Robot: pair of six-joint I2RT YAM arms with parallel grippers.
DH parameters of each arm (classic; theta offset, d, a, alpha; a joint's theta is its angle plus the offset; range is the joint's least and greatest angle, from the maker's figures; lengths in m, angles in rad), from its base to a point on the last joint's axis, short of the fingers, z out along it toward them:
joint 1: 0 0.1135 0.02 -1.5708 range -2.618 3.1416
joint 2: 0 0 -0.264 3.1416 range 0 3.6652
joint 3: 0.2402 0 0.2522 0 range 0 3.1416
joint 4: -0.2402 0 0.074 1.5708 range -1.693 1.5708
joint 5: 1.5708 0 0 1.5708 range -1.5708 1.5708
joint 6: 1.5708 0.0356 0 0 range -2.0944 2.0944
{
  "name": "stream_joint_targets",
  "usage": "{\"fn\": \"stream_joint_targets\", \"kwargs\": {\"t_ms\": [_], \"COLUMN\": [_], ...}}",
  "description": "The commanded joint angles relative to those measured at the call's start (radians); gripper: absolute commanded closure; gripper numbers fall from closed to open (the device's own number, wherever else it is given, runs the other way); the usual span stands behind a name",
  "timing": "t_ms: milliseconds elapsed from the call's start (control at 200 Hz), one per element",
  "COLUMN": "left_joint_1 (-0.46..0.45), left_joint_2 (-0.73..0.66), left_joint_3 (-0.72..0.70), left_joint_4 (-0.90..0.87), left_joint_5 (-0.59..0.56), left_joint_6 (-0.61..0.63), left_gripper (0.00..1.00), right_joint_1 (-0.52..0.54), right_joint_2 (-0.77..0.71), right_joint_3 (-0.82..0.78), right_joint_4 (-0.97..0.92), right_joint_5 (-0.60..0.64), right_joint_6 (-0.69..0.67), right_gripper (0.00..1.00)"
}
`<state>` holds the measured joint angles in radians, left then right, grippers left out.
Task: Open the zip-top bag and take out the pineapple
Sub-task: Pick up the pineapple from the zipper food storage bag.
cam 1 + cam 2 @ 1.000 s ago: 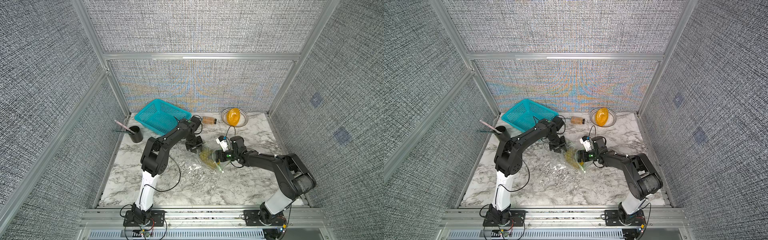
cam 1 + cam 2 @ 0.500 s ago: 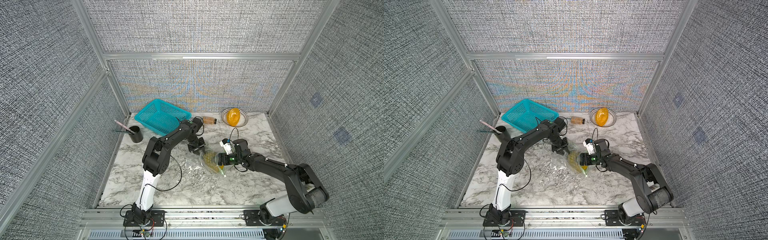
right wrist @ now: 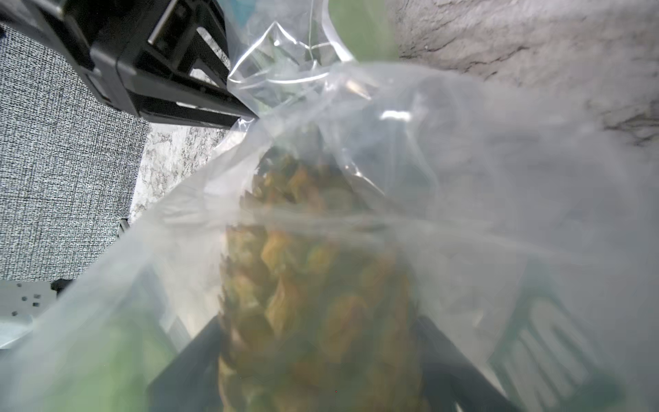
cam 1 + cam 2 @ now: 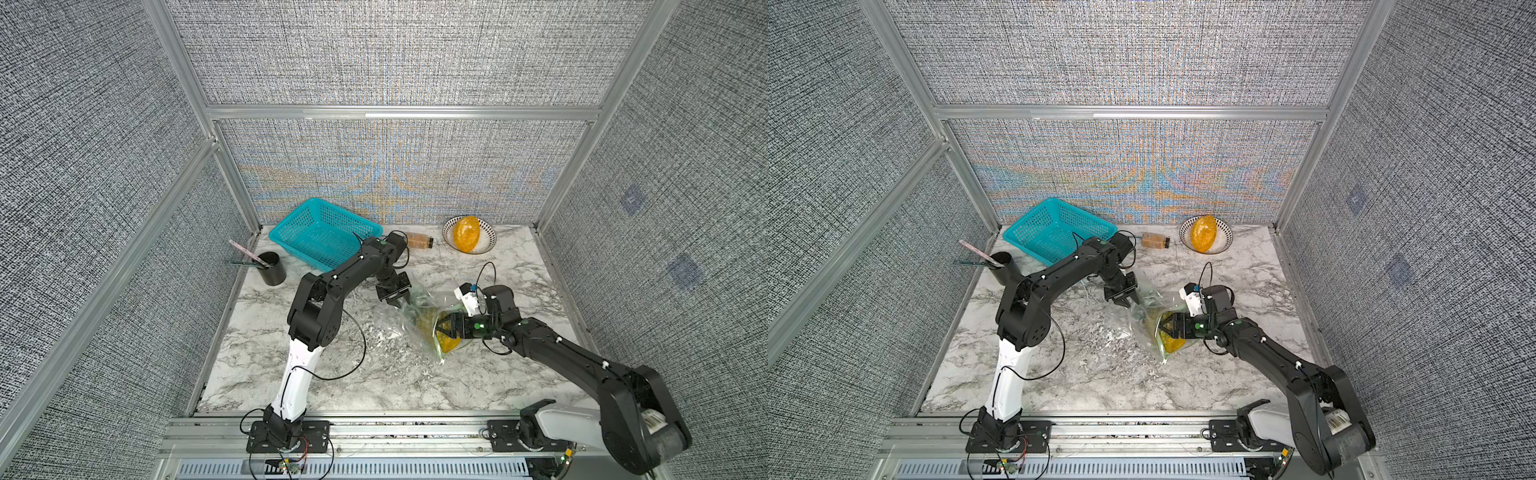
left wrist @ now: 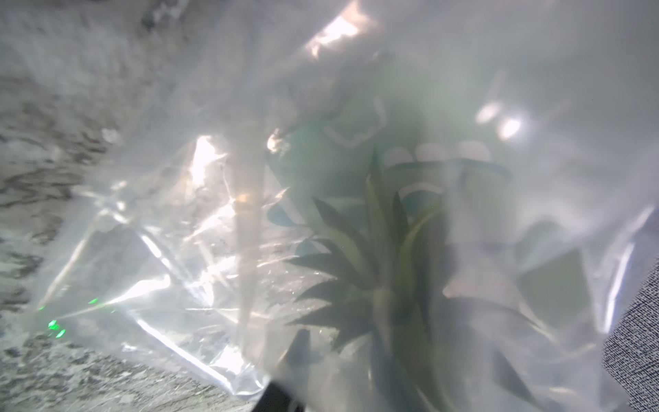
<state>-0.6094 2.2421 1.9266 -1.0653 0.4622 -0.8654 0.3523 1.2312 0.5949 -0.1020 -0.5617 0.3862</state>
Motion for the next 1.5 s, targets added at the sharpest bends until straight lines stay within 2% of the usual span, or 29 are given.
{"fn": "stream_joint_targets", "kwargs": {"t_ms": [0,480,581,666,731,796,941,1031,1156,1301,1496], "left_joint_1": [0.005,0.007,0.007,0.005,0.005,0.005,0.009,0.018,0.042,0.055,0.066], "left_joint_2": [0.007,0.006,0.006,-0.001,-0.011,-0.027,-0.060,-0.110,-0.188,-0.220,-0.315], "left_joint_3": [0.019,0.069,0.079,0.072,0.060,0.039,-0.031,-0.065,-0.068,-0.072,-0.181], "left_joint_4": [0.017,-0.047,-0.048,-0.049,-0.044,-0.031,0.031,0.069,0.133,0.152,0.209], "left_joint_5": [-0.046,-0.123,-0.120,-0.119,-0.111,-0.104,-0.071,-0.096,-0.101,-0.058,-0.062], "left_joint_6": [-0.006,0.050,0.067,0.071,0.069,0.057,0.011,-0.016,-0.054,-0.107,-0.178], "left_gripper": [0.68,0.67,0.46,0.18,0.11,0.08,0.07,0.06,0.00,0.00,0.01], "right_joint_1": [-0.014,-0.101,-0.110,-0.110,-0.111,-0.111,-0.111,-0.111,-0.111,-0.113,-0.117], "right_joint_2": [-0.031,-0.109,-0.128,-0.137,-0.132,-0.123,-0.113,-0.101,-0.077,-0.041,0.040], "right_joint_3": [0.007,0.047,0.039,0.033,0.026,0.012,-0.024,-0.027,-0.033,-0.027,-0.013], "right_joint_4": [0.010,-0.149,-0.125,-0.083,-0.050,-0.011,0.099,0.133,0.186,0.235,0.359], "right_joint_5": [-0.084,-0.209,-0.251,-0.263,-0.270,-0.280,-0.305,-0.309,-0.311,-0.319,-0.337], "right_joint_6": [-0.007,-0.032,0.010,0.057,0.086,0.116,0.194,0.226,0.271,0.309,0.401], "right_gripper": [0.45,0.45,0.45,0.45,0.45,0.45,0.45,0.45,0.45,0.45,0.45]}}
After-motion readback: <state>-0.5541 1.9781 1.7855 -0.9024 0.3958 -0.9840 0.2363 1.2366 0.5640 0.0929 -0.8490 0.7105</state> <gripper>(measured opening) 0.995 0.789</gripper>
